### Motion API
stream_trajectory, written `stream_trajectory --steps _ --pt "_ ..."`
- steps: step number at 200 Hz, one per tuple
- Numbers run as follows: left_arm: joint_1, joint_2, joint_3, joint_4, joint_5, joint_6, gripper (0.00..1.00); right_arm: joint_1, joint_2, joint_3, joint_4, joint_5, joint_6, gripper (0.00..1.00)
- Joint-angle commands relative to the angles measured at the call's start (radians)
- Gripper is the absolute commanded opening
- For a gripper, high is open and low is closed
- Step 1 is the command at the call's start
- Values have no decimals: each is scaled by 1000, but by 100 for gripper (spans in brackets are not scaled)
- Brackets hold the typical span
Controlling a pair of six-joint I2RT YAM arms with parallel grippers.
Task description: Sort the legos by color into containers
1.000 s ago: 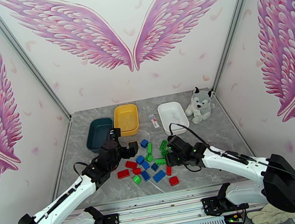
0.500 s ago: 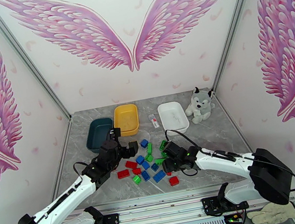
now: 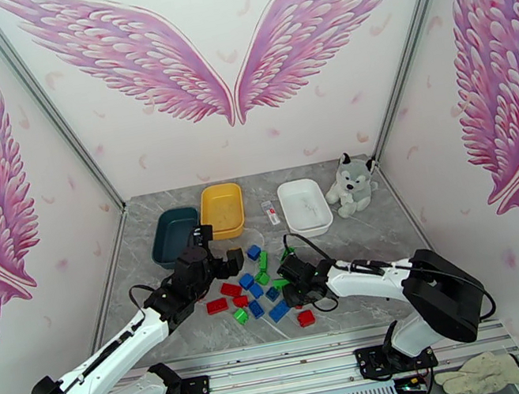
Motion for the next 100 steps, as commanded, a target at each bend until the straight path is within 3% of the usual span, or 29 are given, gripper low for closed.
stream_trajectory --steps 1,24,69,100 --pt "-3 -8 27 -1 2 -6 99 8 -40 18 -14 36 8 36" --pt "-10 2 24 6 9 -44 99 8 -72 64 -69 48 -13 26" --pt "-116 27 106 -26 -36 -31 98 -16 -87 267 -234 162 -81 18" --pt "-124 54 122 -2 -40 -39 98 -111 -66 401 -263 243 -114 13"
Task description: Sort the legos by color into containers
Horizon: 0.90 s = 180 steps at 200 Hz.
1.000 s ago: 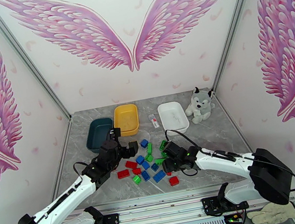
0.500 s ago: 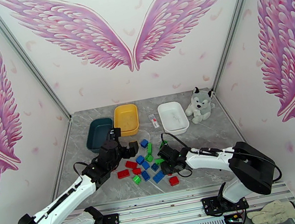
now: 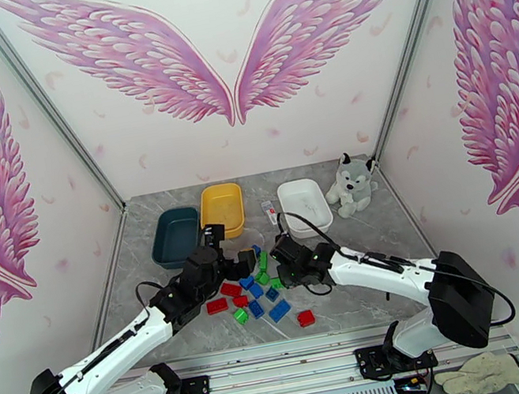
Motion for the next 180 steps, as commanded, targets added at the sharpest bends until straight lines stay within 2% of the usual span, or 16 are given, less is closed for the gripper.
stream_trajectory --steps 1,37,71,87,115,134,180 --pt "0 20 32 14 -21 -8 98 -79 -8 99 -70 106 -45 12" --pt "-4 12 -6 85 26 6 99 -212 96 199 -22 147 -101 6" --pt "1 -12 -87 101 -28 56 99 -316 213 226 46 134 -171 3" --pt "1 -6 -96 113 -32 63 99 -363 250 215 105 66 -168 3" --pt "1 14 -86 111 -66 80 99 -448 343 257 130 26 -155 0" --pt "1 29 -96 119 -72 76 99 -501 384 281 157 -67 -143 0" --pt "2 60 -85 122 -62 76 99 -526 399 309 168 -184 -127 0"
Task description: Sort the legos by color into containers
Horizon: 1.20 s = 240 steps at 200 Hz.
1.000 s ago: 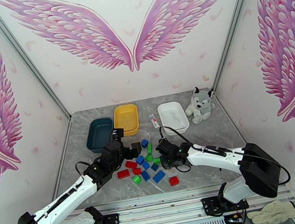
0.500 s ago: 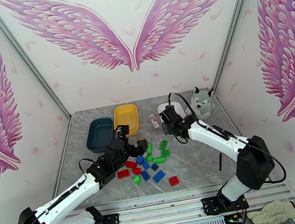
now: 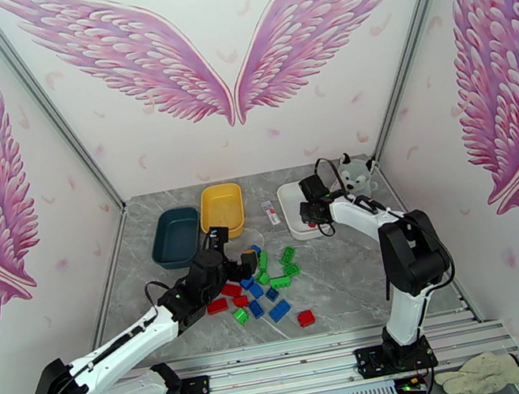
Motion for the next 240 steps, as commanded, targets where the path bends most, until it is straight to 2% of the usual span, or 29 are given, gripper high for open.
stream_trajectory --steps 1,12,26,34,46,54,77,107,148,172,192,204,213,226,240 --pt "1 12 1 19 -6 16 99 8 5 25 18 -96 16 0" --pt "2 13 -1 20 -5 16 99 8 1 26 19 -94 20 0" --pt "1 13 -1 20 -6 16 99 8 6 42 15 -91 15 10" --pt "1 12 0 19 -7 17 99 8 12 54 6 -88 16 17" --pt "-3 10 1 18 -10 21 99 8 15 66 -12 -78 15 37" --pt "-7 11 5 13 -14 24 99 8 7 60 -16 -77 17 46" --pt "-21 23 27 -10 -37 40 99 16 -75 -1 -4 -87 36 62" --pt "-26 55 37 -12 -36 46 99 76 -252 -118 -3 -114 35 66" --pt "-24 50 38 -15 -32 40 99 279 -461 -302 -97 -55 -6 73" --pt "-24 22 31 -29 -61 33 99 333 -599 -502 -85 -81 49 78" --pt "-30 -10 55 -93 -81 -28 98 397 -713 -644 -54 -105 124 81" --pt "-60 -31 90 -141 -98 -42 97 442 -781 -721 -36 -80 170 81" --pt "-108 -52 103 -166 -160 -51 97 468 -825 -756 -33 -58 201 80" --pt "-182 -83 68 -128 -217 -72 99 503 -876 -798 -18 -33 234 77" --pt "-219 -93 8 -73 -212 -140 99 530 -895 -811 -25 -6 254 76"
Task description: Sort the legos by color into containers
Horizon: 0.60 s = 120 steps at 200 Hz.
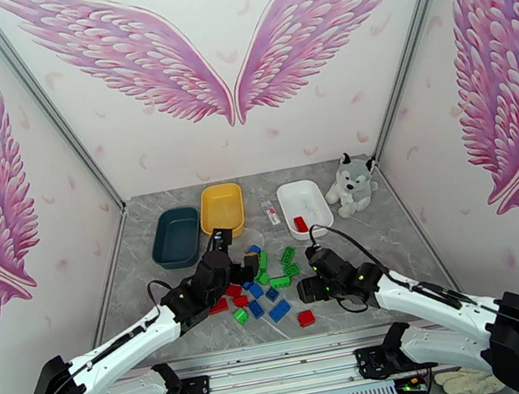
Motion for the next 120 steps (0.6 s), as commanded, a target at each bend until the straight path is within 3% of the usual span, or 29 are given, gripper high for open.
stream_trajectory --steps 1,34,79,120 --pt "-71 -41 -42 33 -68 -97 99 43 -49 -25 27 70 91 76" --pt "-150 -39 -176 127 -117 -185 99 125 -23 -26 40 108 93 73" --pt "-165 -167 -345 170 -134 -270 99 221 113 -13 90 166 133 73" --pt "-162 -300 -340 67 -162 -236 99 293 232 14 88 233 178 74"
